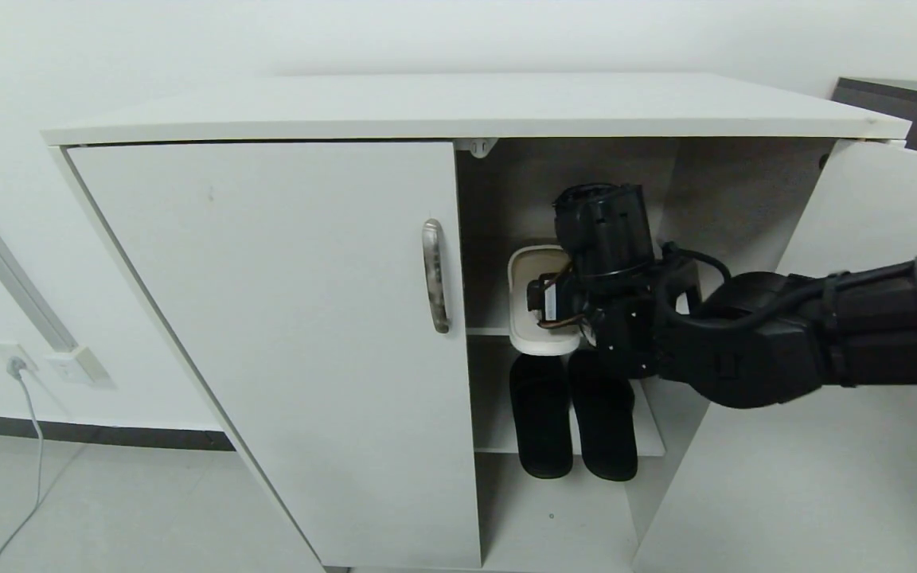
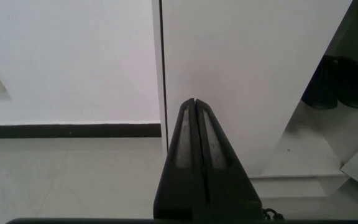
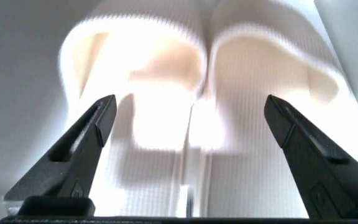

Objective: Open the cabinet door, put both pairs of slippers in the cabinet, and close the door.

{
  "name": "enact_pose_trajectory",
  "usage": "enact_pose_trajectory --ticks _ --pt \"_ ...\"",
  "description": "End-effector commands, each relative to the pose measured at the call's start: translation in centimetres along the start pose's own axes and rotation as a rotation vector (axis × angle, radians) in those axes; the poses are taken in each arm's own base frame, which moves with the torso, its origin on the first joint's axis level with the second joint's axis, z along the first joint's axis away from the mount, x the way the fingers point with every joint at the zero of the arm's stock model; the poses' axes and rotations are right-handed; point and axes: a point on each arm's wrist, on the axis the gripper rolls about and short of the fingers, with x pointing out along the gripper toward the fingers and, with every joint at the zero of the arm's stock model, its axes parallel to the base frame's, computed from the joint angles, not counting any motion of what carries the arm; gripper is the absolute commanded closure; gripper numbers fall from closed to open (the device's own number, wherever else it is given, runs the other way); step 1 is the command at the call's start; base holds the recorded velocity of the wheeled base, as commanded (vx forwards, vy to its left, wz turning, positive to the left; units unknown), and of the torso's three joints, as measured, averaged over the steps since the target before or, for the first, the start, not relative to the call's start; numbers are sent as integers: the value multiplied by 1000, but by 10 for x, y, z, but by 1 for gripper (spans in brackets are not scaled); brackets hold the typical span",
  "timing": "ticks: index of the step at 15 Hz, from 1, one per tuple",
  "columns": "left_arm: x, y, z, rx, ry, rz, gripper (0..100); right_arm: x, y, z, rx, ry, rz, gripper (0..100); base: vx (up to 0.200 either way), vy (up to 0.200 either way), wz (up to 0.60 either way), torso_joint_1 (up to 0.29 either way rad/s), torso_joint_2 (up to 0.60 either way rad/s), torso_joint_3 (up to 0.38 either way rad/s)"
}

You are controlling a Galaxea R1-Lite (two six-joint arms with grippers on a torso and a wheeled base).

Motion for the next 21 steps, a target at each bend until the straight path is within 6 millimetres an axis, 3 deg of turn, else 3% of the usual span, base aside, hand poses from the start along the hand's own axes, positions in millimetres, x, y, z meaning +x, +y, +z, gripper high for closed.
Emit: enact_pose_trajectory --ticks 1,5,9,10,21 --pt "0 0 0 0 1 0 100 -46 -15 1 10 -30 69 0 0 0 0 0 0 0" --pt "0 0 0 0 1 0 100 -84 -23 -18 1 -54 159 0 0 0 0 0 0 0" --pt "0 0 0 -2 1 0 100 -93 -31 -41 -6 -52 250 0 0 0 0 0 0 0" --pt "0 0 0 0 1 0 100 -91 -28 -44 -4 -53 254 100 0 0 0 0 0 0" --pt "0 0 0 -2 1 0 100 -85 -24 -55 -26 -32 248 100 0 0 0 0 0 0"
